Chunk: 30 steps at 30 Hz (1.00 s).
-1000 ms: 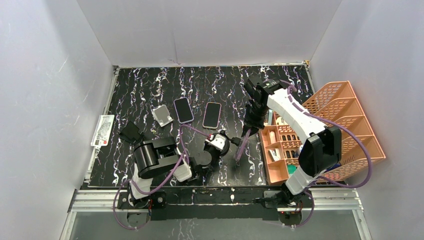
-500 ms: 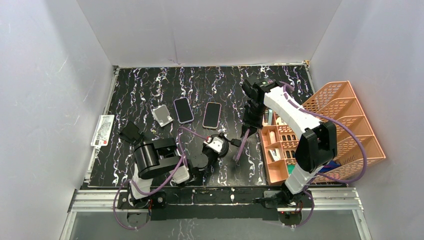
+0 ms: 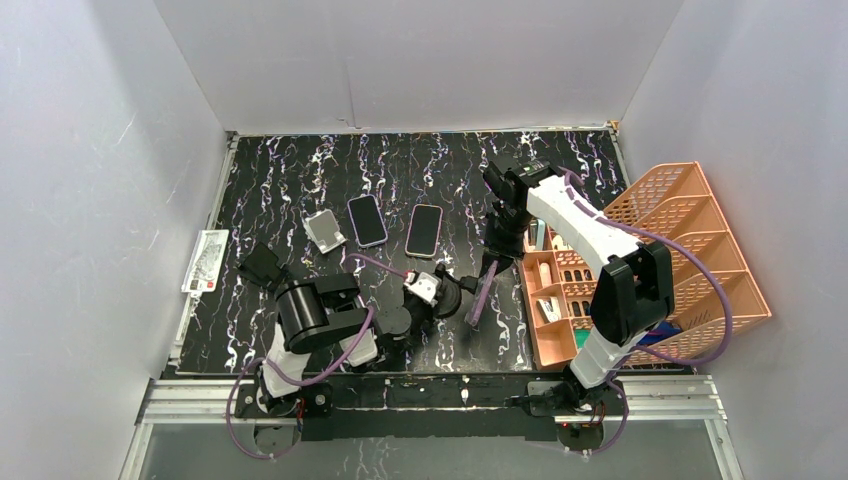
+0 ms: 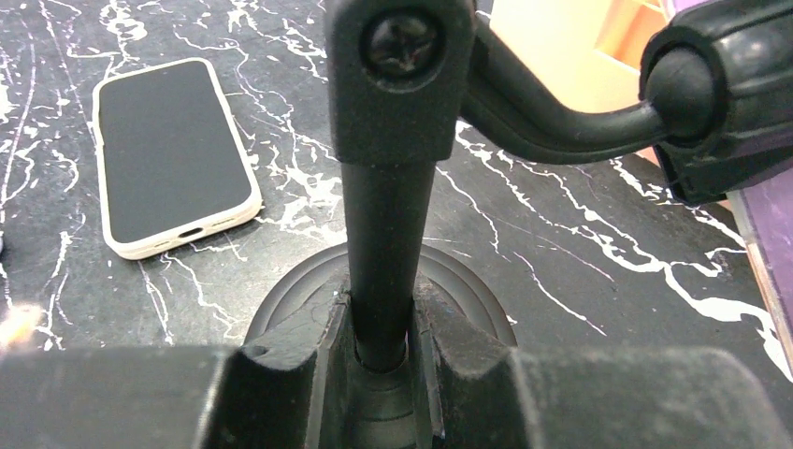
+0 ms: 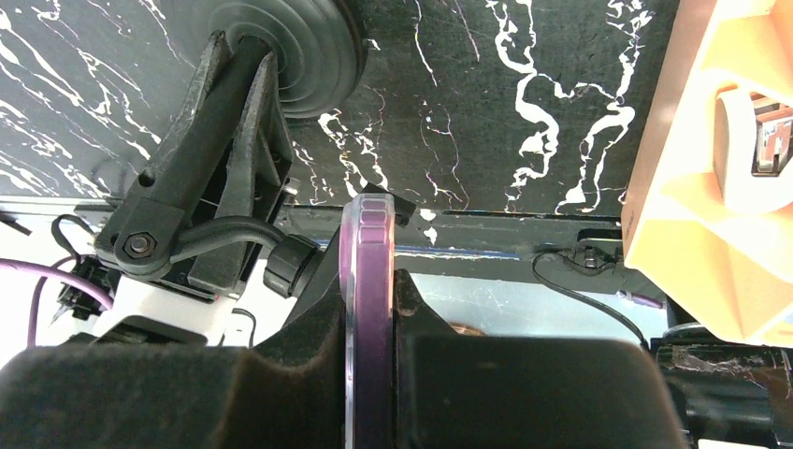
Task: Place the phone on the phone stand
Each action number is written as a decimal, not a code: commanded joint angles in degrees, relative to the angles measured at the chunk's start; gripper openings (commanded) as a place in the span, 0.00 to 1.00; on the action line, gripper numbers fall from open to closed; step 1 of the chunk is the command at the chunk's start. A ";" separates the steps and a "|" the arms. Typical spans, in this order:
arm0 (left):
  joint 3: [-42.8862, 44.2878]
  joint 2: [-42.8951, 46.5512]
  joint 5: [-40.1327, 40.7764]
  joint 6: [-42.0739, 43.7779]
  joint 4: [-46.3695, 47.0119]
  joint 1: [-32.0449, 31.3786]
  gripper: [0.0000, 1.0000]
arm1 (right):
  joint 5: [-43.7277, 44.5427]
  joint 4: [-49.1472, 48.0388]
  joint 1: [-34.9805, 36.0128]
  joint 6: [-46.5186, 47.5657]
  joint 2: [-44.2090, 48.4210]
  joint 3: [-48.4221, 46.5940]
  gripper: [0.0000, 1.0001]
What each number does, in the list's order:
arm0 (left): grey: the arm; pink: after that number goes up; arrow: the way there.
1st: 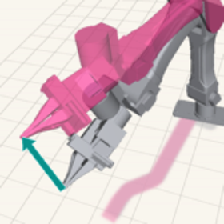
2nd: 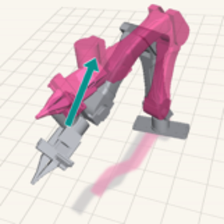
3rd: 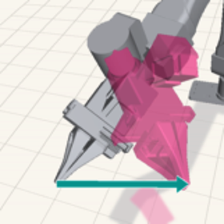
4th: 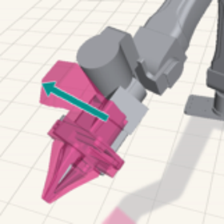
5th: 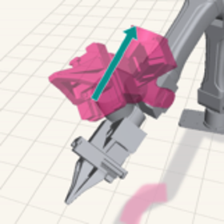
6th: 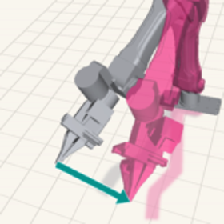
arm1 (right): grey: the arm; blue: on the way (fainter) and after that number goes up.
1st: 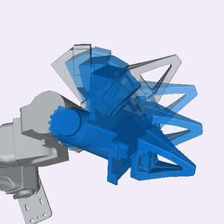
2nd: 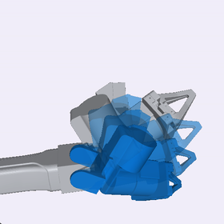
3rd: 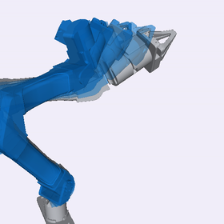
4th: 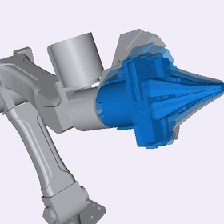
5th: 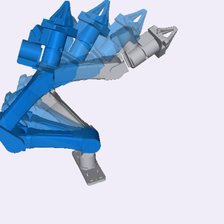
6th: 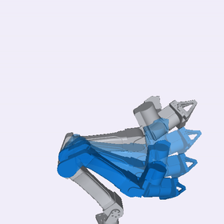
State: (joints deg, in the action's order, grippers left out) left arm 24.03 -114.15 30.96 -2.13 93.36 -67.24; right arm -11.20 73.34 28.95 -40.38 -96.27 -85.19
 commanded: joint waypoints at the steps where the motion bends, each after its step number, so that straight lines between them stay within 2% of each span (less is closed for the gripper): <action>1: -1.18 -4.02 -12.31 -7.18 5.32 -0.33 0.00 | 7.06 -5.23 -0.14 2.85 -2.13 -0.52 0.01; 10: 0.19 -8.71 -20.45 -11.53 7.76 2.20 0.00 | 6.95 -4.17 -0.12 6.50 -5.92 -3.08 0.01; 25: 0.67 -9.34 -23.78 -10.55 7.74 2.20 0.00 | 10.88 -1.70 -0.06 3.43 -14.25 -5.60 0.01; 30: 0.75 -9.07 -24.53 -9.63 7.71 1.90 0.00 | 14.90 0.09 0.65 2.01 -17.15 -7.68 0.01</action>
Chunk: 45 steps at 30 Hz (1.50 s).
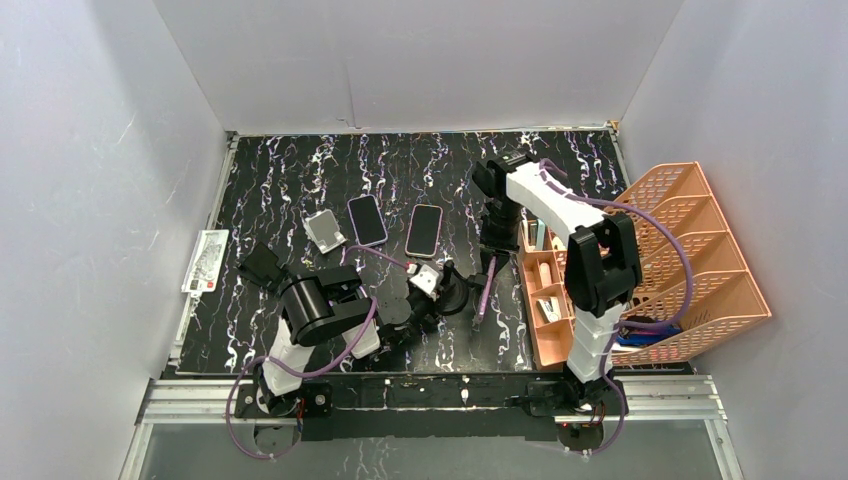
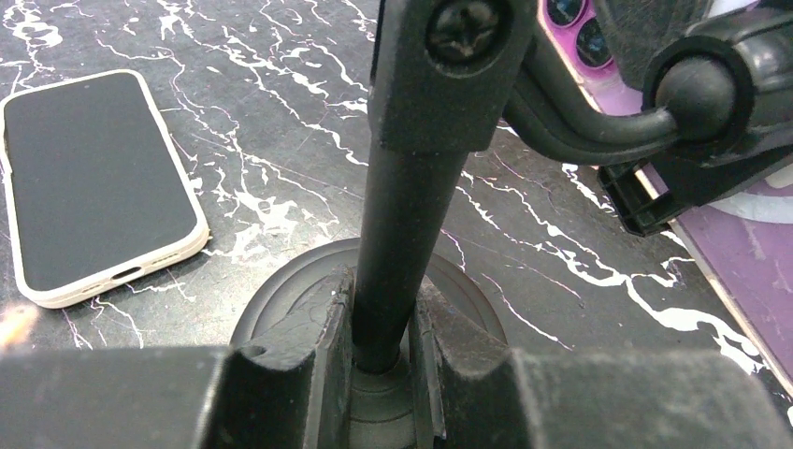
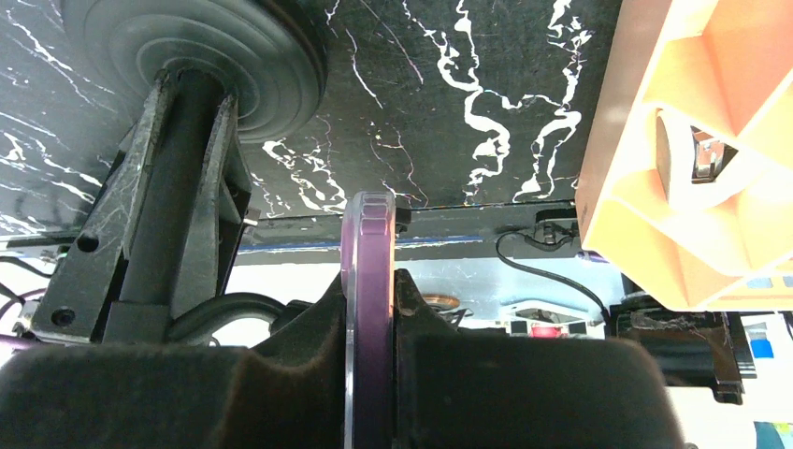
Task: Place the phone on the phone stand
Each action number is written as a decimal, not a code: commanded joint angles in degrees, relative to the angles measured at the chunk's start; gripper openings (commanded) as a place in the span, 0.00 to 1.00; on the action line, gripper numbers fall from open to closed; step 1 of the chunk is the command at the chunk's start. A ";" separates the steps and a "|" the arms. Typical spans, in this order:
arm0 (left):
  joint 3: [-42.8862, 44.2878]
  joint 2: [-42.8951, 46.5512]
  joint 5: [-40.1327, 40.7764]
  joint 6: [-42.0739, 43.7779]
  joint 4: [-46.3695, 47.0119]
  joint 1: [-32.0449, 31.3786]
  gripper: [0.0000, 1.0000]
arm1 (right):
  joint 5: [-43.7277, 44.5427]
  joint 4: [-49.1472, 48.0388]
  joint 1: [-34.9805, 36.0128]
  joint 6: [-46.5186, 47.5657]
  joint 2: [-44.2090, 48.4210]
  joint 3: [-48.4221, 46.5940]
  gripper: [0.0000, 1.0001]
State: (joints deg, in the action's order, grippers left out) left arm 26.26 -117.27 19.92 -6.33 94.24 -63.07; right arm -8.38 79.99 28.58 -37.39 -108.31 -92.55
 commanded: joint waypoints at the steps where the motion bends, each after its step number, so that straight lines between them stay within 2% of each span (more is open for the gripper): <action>1: -1.51 -5.88 -13.45 -5.33 6.76 -2.32 0.00 | 12.71 -6.06 1.13 -1.28 -5.72 -0.99 0.01; 8: -1.02 -5.35 -13.07 -5.03 4.73 -2.41 0.00 | 17.58 -1.15 2.37 -3.37 -10.39 -8.90 0.01; 16: -0.53 -5.11 -11.96 -5.22 3.23 -2.41 0.00 | 20.37 -1.06 4.69 -10.45 -8.89 -7.56 0.01; 21: -0.51 -4.81 -11.66 -5.10 2.52 -2.41 0.00 | 16.10 -1.06 5.70 -13.23 -9.11 -6.34 0.01; 29: -0.42 -4.56 -11.64 -4.51 2.20 -2.84 0.00 | 10.85 -1.09 5.61 -14.54 -8.59 -11.81 0.01; 45: -0.07 -4.72 -11.82 -3.96 1.72 -3.11 0.00 | 0.98 -1.07 5.14 -17.11 -6.18 -14.91 0.01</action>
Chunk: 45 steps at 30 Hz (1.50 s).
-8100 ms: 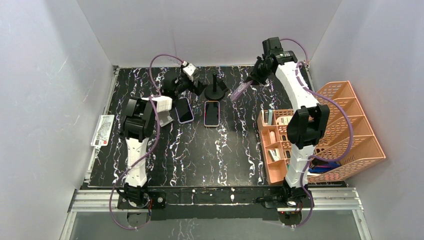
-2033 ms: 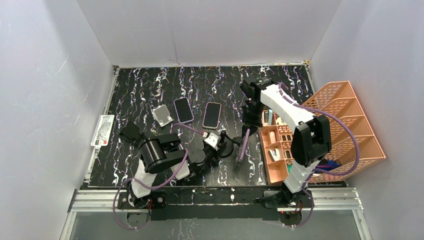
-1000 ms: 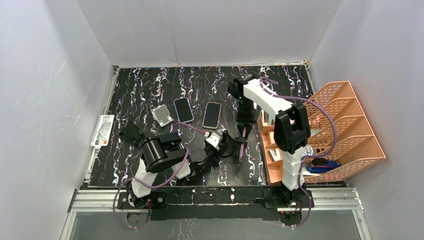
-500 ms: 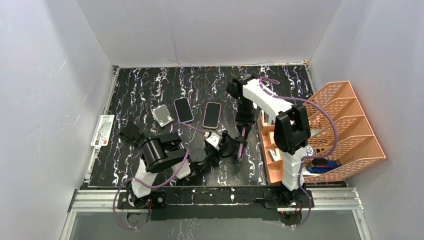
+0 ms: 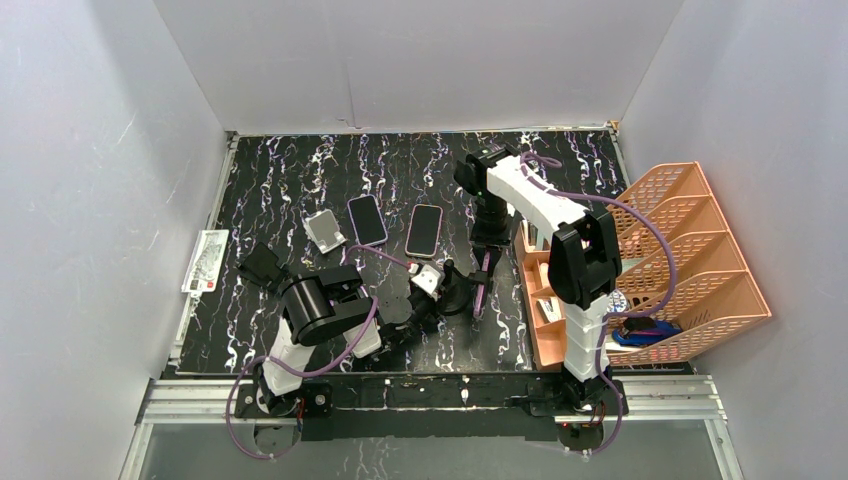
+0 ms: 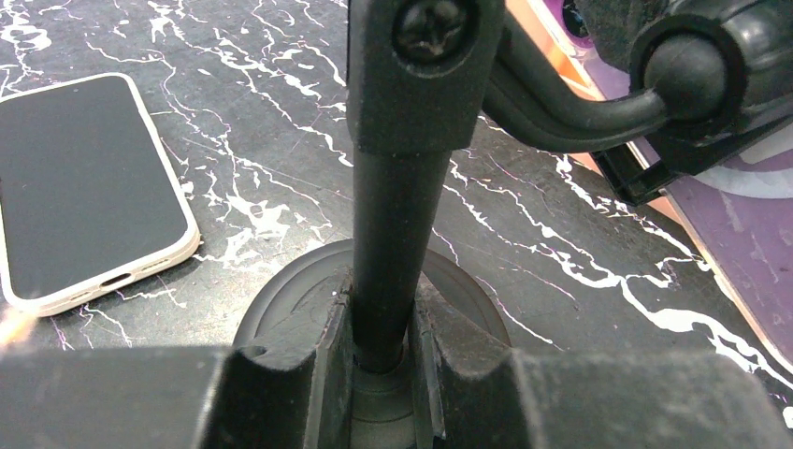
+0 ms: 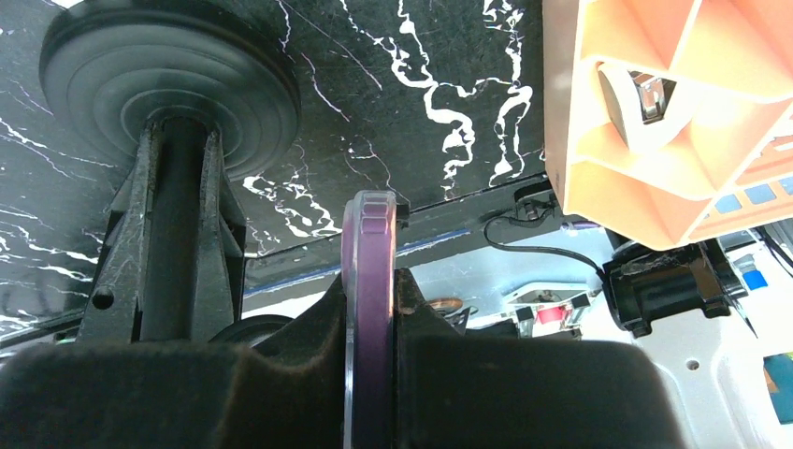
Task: Place the phone on the phone stand
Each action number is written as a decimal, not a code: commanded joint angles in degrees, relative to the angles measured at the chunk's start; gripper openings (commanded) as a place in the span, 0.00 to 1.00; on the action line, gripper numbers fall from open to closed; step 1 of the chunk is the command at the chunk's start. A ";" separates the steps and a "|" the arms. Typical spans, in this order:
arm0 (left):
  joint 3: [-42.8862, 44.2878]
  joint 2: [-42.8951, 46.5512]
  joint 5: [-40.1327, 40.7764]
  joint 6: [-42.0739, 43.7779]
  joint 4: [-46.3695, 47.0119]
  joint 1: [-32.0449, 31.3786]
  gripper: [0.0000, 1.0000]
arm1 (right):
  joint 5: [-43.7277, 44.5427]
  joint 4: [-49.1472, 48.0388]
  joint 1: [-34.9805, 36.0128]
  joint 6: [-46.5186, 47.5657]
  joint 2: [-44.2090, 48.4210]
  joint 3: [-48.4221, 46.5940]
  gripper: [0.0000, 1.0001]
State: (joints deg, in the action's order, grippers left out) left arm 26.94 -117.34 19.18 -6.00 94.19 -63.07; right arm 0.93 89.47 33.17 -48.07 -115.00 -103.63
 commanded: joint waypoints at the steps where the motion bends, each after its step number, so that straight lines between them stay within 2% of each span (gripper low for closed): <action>1: -0.75 -4.75 -11.05 -4.22 1.74 -3.10 0.00 | -9.08 -10.56 0.42 -6.37 0.63 -3.86 0.01; 8: -0.59 -5.10 -10.65 -3.67 1.52 -3.10 0.00 | -13.49 -10.55 -0.07 -5.84 0.60 -4.47 0.01; 12: -0.57 -5.27 -10.61 -3.42 1.52 -3.11 0.00 | -16.35 -10.59 -0.21 -3.94 -0.07 -5.32 0.22; 15: -0.57 -5.26 -10.74 -3.15 1.52 -3.09 0.00 | -16.72 -10.63 -0.29 -1.88 -0.69 -5.89 0.32; 17: -0.62 -5.27 -10.61 -3.06 1.52 -3.11 0.00 | -17.50 -10.63 -0.38 0.31 -1.28 -7.08 0.34; 20: -0.66 -5.27 -10.56 -2.92 1.60 -3.11 0.00 | -19.03 -10.81 -0.64 3.14 -1.39 -7.93 0.45; 25: -0.49 -5.90 -10.82 -2.82 2.05 -3.11 0.00 | -18.59 -11.09 -0.78 4.64 -0.02 -6.39 0.47; 28: -0.56 -6.50 -10.92 -2.71 3.03 -3.11 0.00 | -16.95 -11.97 -1.03 4.87 1.53 -4.74 0.47; 31: -1.05 -6.96 -10.92 -2.39 4.67 -3.05 0.00 | -12.70 -12.10 -1.53 5.97 3.24 -3.74 0.53; 35: -1.19 -7.27 -10.78 -2.08 5.81 -3.06 0.00 | -3.37 -12.24 -2.69 7.90 6.20 -2.08 0.54; 40: -0.77 -7.40 -9.82 -2.02 5.83 -3.08 0.00 | 7.59 -16.10 -3.43 11.20 14.36 4.75 0.56; 42: -0.35 -7.54 -9.22 -1.78 5.75 -3.03 0.00 | 9.01 -18.52 -3.54 13.19 18.92 9.22 0.56; 45: 0.40 -7.32 -8.39 -1.59 4.94 -3.03 0.00 | 5.19 -23.97 -3.64 16.46 26.71 17.75 0.58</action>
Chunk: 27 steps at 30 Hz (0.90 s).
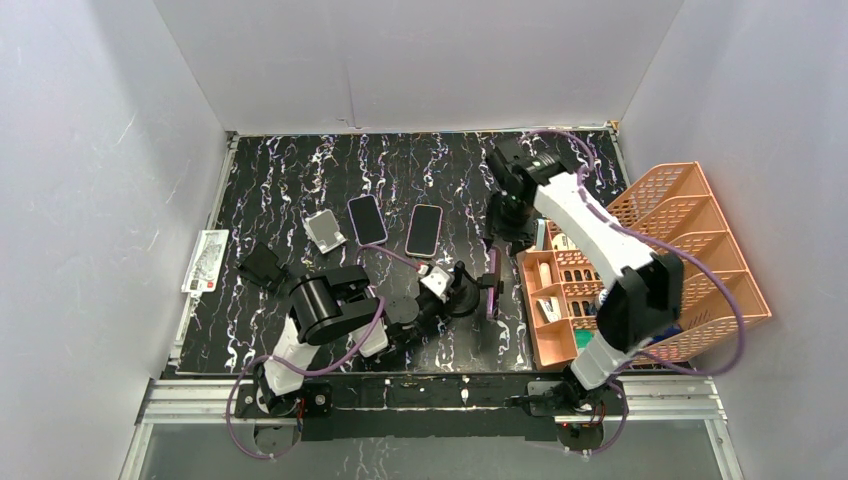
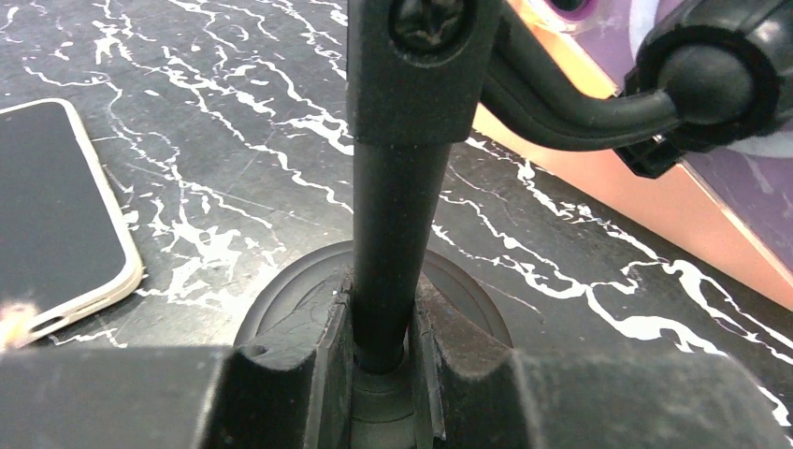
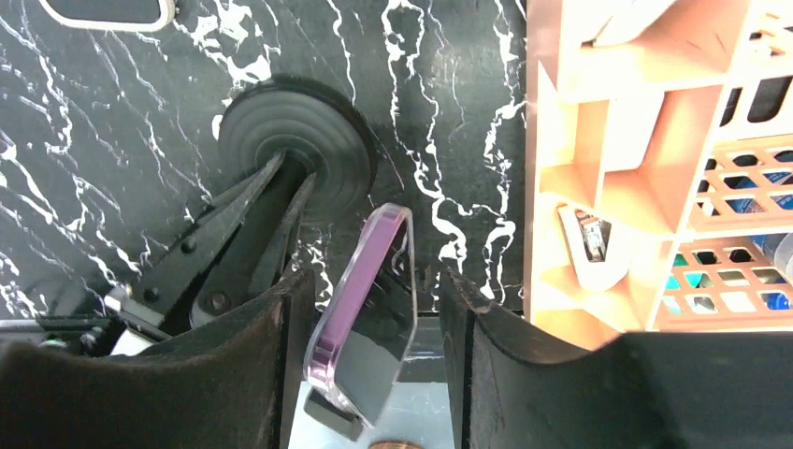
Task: Place the phone on the phone stand
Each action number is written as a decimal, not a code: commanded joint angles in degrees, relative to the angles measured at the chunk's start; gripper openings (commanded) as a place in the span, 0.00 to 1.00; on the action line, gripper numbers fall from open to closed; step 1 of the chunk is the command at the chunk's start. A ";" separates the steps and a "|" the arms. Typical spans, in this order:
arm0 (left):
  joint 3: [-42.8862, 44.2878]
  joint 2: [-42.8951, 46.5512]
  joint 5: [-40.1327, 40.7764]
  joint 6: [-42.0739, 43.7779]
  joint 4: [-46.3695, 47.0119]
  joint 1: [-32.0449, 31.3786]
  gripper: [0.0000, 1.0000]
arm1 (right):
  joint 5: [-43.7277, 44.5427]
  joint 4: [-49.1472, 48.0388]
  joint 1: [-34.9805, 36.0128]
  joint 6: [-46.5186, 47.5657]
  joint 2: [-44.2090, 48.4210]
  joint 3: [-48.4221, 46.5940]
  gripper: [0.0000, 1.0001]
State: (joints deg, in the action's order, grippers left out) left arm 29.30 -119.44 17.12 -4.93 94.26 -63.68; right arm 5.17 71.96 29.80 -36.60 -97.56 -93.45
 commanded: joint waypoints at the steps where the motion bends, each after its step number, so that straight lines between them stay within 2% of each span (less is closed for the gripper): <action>1: -1.66 -5.15 -6.22 -2.72 4.51 -2.41 0.00 | -1.68 -8.43 -0.27 5.96 12.21 10.48 0.60; 4: -0.62 -5.10 -4.91 -2.87 3.10 -2.36 0.00 | -10.97 -11.09 -0.27 7.70 19.53 17.51 0.61; 7: 0.72 -5.61 -2.71 -2.64 1.84 -2.18 0.00 | -16.34 -12.52 -0.19 8.81 26.84 22.46 0.70; 13: 4.30 -8.21 -3.80 -3.42 0.15 -1.18 0.00 | -14.59 -19.57 -0.22 9.16 38.43 27.19 0.84; 16: 4.94 -8.20 -4.28 -3.85 -0.76 -1.12 0.00 | -17.88 -20.87 -0.18 10.66 39.49 29.81 0.91; 27: 4.75 -8.02 -3.71 -4.58 -0.94 0.35 0.00 | -22.36 -17.60 -0.26 10.84 42.41 36.46 0.93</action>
State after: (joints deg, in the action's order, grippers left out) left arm 35.99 -123.37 15.40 -5.28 94.21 -64.05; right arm -14.96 54.15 29.65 -26.24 -58.00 -58.04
